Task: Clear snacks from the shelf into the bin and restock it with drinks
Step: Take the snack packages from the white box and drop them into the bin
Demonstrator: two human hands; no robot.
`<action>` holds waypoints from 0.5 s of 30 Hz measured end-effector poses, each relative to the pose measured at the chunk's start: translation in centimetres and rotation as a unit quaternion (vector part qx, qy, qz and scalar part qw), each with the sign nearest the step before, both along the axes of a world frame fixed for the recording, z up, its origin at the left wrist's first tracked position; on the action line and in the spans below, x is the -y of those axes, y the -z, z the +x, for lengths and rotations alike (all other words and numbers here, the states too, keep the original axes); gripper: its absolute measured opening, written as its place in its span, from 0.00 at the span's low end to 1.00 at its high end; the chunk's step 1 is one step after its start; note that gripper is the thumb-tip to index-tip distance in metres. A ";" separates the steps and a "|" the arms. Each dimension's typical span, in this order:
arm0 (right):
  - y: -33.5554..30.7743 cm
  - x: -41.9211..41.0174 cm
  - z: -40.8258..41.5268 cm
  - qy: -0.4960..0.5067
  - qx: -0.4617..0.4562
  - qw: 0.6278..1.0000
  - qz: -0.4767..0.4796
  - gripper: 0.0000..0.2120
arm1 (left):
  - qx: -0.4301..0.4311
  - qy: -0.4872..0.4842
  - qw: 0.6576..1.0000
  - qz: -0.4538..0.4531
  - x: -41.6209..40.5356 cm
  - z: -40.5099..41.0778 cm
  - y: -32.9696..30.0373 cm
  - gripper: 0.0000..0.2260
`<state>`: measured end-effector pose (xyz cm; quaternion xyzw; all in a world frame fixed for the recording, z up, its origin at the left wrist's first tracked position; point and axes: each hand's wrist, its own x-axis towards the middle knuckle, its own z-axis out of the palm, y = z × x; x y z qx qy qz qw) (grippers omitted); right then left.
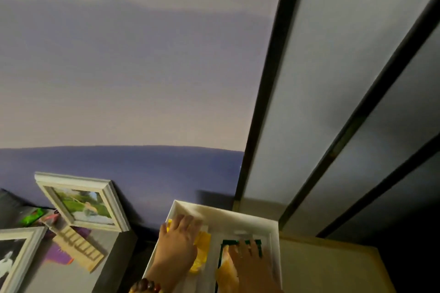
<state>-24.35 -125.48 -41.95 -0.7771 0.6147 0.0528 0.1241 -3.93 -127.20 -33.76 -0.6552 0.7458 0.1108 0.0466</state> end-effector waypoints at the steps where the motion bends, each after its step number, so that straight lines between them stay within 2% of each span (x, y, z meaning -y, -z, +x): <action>1: 0.7 0.5 0.6 0.020 0.014 0.999 0.023 0.31 | -0.009 0.018 1.000 -0.020 0.2 0.2 0.2 0.26; 2: 0.8 0.8 1.0 0.038 0.020 0.998 0.047 0.40 | 0.001 0.030 0.999 -0.025 0.4 0.4 0.5 0.27; 3: 1.2 1.1 1.1 0.048 -0.003 0.997 0.053 0.44 | 0.015 0.045 0.998 -0.031 0.5 0.5 0.7 0.27; 5: -1.2 1.1 1.6 0.000 -0.075 0.989 0.126 0.42 | 0.016 0.064 0.996 -0.063 0.8 0.6 1.4 0.23; 6: -1.9 1.0 1.8 -0.035 -0.093 0.985 0.139 0.39 | 0.014 0.068 0.995 -0.073 0.8 0.7 1.6 0.20; 8: -1.8 1.3 1.9 -0.041 -0.114 0.985 0.124 0.33 | 0.017 0.078 0.994 -0.073 0.9 1.0 1.8 0.15; 11: -1.5 1.1 2.2 0.013 -0.122 0.986 0.114 0.29 | 0.014 0.072 0.997 -0.030 0.9 0.7 0.4 0.11; 12: -1.8 1.4 2.4 0.064 -0.138 0.982 0.110 0.26 | 0.025 0.075 0.996 -0.043 1.0 0.8 0.4 0.12; 13: -2.8 1.5 1.8 0.167 -0.143 0.969 0.112 0.24 | 0.025 0.074 0.996 -0.047 1.0 0.8 0.3 0.13; 14: -4.0 1.0 1.2 0.239 -0.162 0.956 0.049 0.27 | 0.016 0.067 0.996 -0.048 1.1 0.8 0.0 0.13; 15: -4.6 0.6 1.1 0.176 -0.129 0.974 0.065 0.35 | -0.003 0.057 0.997 -0.049 1.2 0.9 -0.8 0.12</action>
